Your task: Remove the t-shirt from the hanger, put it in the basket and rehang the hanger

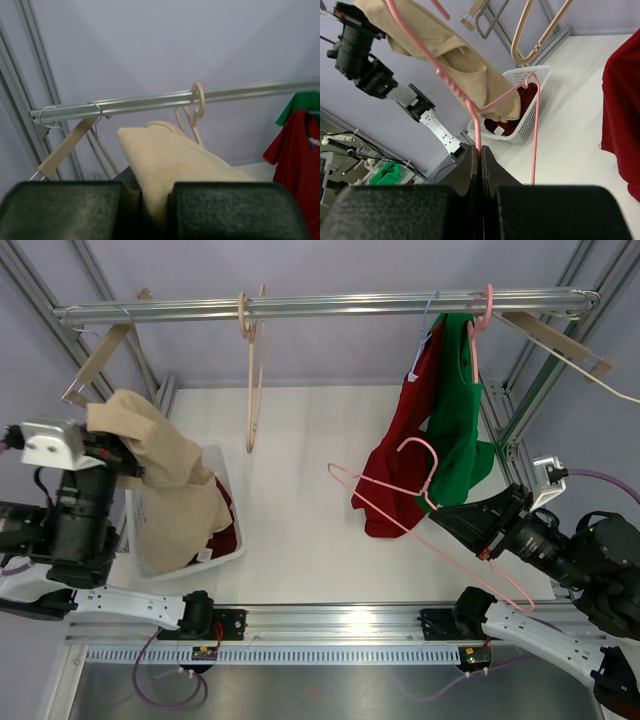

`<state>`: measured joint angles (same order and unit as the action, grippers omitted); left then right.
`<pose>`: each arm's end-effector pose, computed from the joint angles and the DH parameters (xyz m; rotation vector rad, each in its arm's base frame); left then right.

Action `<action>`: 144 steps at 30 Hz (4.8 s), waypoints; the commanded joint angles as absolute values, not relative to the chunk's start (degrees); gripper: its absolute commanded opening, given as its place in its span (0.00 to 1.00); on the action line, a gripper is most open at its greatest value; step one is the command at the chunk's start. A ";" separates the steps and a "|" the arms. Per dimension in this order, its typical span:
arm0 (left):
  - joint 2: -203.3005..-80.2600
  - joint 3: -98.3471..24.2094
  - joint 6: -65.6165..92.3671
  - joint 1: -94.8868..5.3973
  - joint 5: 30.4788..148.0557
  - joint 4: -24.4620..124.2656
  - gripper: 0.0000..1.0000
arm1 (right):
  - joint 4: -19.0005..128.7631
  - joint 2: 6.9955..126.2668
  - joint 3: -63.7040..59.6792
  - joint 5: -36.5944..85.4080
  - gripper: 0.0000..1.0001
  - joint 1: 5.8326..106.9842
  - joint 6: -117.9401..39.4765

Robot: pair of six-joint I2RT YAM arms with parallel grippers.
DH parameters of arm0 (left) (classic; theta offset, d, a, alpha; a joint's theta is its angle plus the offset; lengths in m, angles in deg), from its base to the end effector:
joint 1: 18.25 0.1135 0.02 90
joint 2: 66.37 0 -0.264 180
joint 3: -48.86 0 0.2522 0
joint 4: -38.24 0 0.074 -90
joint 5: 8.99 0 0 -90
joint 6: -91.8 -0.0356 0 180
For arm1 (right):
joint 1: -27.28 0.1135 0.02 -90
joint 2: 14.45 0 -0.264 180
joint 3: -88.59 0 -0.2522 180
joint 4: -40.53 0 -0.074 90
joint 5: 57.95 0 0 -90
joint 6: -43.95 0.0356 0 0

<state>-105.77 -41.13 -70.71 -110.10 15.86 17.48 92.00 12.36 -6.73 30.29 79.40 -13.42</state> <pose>0.0321 -0.0056 0.5602 0.1334 1.1543 -0.1137 0.0160 0.0223 0.4584 -0.2945 1.5543 1.2102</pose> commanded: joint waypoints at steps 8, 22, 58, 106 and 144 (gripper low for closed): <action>-87.30 -13.28 -54.71 -110.27 3.41 19.67 0.00 | 86.28 16.83 -7.07 27.83 0.00 79.22 -16.07; -89.91 -13.32 -4.82 -102.80 -8.64 78.08 0.00 | 76.10 44.06 6.01 45.31 0.00 79.31 -24.59; -99.07 0.64 64.29 -49.89 25.27 100.19 0.12 | 62.81 83.55 31.78 38.64 0.00 68.33 -19.68; -93.09 -15.71 30.62 -30.55 80.11 111.86 0.99 | 66.77 54.54 1.46 32.84 0.78 68.41 -22.67; -105.92 -17.65 32.03 -30.55 46.83 94.91 0.00 | 63.95 48.31 -2.15 28.62 0.76 68.68 -21.17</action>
<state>-104.00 -19.05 32.82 -30.80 57.24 102.09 64.44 49.51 -2.08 29.35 68.76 -19.89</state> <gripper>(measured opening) 0.079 0.764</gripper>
